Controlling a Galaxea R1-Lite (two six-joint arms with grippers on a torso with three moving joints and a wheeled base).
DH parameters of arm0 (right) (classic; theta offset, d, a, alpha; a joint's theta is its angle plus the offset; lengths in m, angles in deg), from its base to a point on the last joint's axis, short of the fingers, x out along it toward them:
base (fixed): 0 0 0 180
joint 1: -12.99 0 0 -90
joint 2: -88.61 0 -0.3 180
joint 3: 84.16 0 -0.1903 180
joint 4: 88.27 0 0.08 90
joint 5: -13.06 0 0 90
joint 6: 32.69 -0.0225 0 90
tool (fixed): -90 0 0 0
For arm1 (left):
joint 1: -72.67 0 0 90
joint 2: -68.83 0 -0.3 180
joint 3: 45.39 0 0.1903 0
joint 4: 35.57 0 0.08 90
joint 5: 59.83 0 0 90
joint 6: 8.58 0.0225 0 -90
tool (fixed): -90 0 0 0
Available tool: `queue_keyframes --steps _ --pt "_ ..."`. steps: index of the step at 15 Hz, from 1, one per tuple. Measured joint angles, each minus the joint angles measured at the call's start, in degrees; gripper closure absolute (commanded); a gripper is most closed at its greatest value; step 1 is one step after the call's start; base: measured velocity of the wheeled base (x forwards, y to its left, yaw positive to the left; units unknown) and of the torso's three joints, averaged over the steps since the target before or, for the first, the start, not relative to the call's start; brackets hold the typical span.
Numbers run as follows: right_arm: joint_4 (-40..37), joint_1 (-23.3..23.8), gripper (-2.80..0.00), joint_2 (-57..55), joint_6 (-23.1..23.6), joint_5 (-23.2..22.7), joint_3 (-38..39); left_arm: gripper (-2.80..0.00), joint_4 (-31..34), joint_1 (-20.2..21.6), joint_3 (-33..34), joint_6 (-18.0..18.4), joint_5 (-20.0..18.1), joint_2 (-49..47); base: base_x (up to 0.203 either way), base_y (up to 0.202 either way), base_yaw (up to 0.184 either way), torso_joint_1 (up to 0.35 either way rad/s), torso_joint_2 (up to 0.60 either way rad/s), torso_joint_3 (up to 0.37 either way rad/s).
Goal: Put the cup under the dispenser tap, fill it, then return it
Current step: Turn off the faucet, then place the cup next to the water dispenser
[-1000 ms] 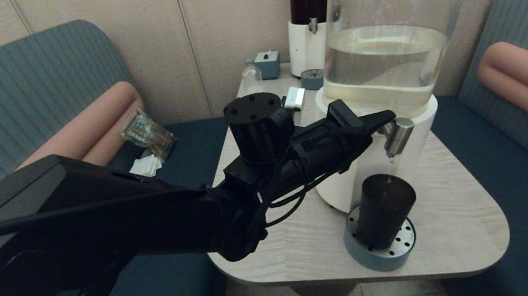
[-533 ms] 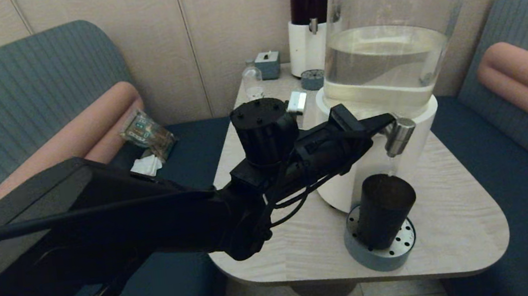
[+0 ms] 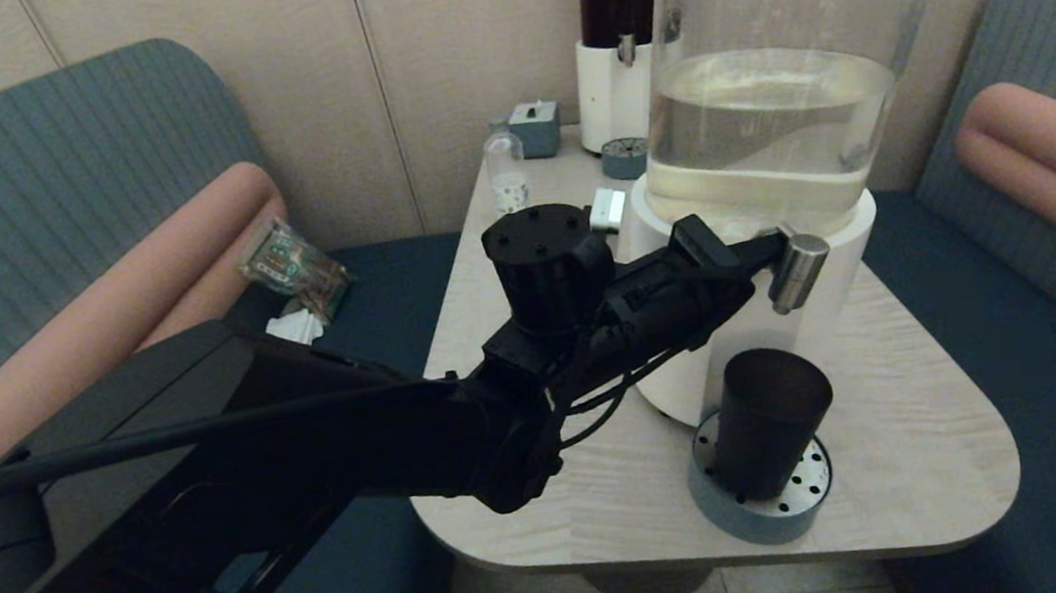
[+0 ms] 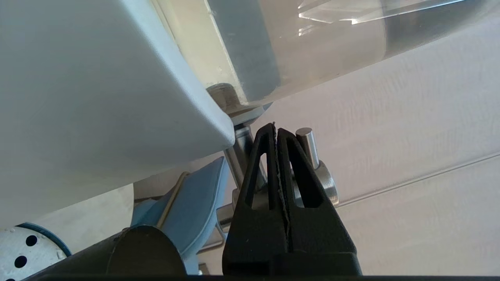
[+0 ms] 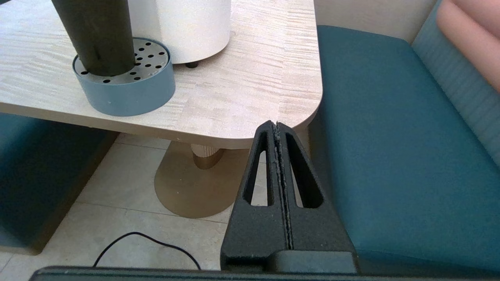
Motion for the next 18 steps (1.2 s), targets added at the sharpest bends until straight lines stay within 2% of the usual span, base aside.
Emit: queue_keyframes --steps 3,6,9,11,12,14,16,18 --pt "0.0 0.01 0.0 0.0 0.0 0.0 0.0 0.0 -0.17 -0.01 0.82 0.06 0.11 0.6 0.0 0.0 0.0 0.0 0.0 0.0" --pt "-0.02 0.0 0.0 0.0 0.0 0.0 0.0 0.0 -1.35 0.02 4.68 0.13 0.11 3.24 0.0 0.0 0.0 0.0 0.0 0.0" --pt "0.0 0.01 0.0 0.0 -0.01 0.0 0.0 0.0 -1.6 0.0 11.76 0.55 0.24 8.88 0.0 0.0 0.0 0.0 0.0 0.0" --pt "-0.01 0.04 0.0 0.0 0.02 -0.01 0.0 0.0 -1.51 0.02 19.02 3.57 0.41 13.99 0.0 0.0 0.0 0.0 0.0 0.0" --pt "0.0 0.01 0.0 0.0 0.02 0.0 0.0 0.0 -1.55 0.02 23.03 6.37 0.44 16.15 0.0 0.0 0.0 0.0 0.0 0.0" --pt "0.0 0.01 0.0 0.0 0.0 0.02 0.0 0.0 -1.56 0.05 34.11 16.2 0.54 20.46 0.0 0.0 0.0 0.0 0.0 0.0" --pt "0.0 0.01 0.0 0.0 0.0 0.0 0.0 0.0 -3.79 0.07 45.64 29.49 0.97 23.63 0.0 0.0 0.0 0.0 0.0 0.0" --pt "-0.02 0.01 0.0 0.0 0.0 0.0 0.0 0.0 -10.03 0.11 53.65 42.89 2.28 24.09 0.0 0.0 0.0 0.0 0.0 0.0"
